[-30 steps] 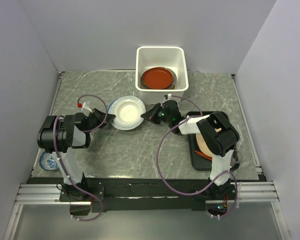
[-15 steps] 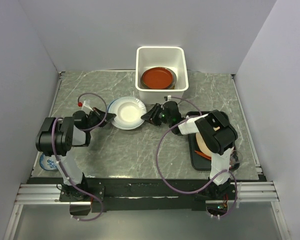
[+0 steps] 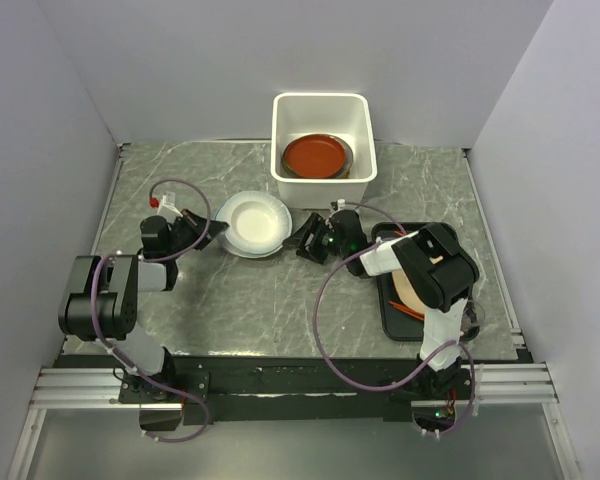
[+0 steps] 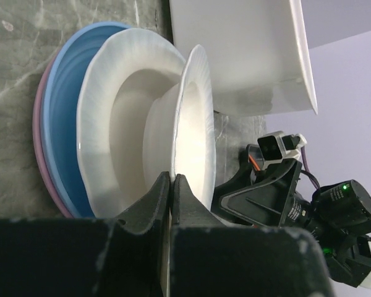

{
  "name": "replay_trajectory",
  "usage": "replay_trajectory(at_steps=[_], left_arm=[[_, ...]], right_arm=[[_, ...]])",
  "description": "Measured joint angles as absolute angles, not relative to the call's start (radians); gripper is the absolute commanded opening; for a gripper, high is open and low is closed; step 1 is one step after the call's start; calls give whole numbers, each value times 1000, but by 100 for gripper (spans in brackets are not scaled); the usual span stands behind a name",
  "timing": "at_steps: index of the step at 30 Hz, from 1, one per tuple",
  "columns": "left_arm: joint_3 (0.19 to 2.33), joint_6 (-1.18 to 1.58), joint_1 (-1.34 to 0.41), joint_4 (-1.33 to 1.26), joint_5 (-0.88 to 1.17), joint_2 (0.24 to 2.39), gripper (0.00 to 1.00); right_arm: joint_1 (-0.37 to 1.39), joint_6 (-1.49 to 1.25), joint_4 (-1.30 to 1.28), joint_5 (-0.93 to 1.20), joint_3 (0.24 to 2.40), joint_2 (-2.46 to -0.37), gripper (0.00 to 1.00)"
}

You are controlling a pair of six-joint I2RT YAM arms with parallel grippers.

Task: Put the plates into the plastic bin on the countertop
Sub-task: Pick up the plate at the center of the board.

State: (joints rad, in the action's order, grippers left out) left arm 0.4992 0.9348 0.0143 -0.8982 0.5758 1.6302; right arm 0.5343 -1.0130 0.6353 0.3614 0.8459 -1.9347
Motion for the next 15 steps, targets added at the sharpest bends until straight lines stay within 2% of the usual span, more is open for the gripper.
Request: replay_trajectory(at_steps=[10, 15], left_arm=[[469, 938, 32, -848, 572, 1512, 1], [428, 973, 38, -851, 591, 1439, 1]], right_arm=[[519, -1028, 692, 431, 791, -1774, 72], [519, -1041, 732, 466, 791, -1758, 72]])
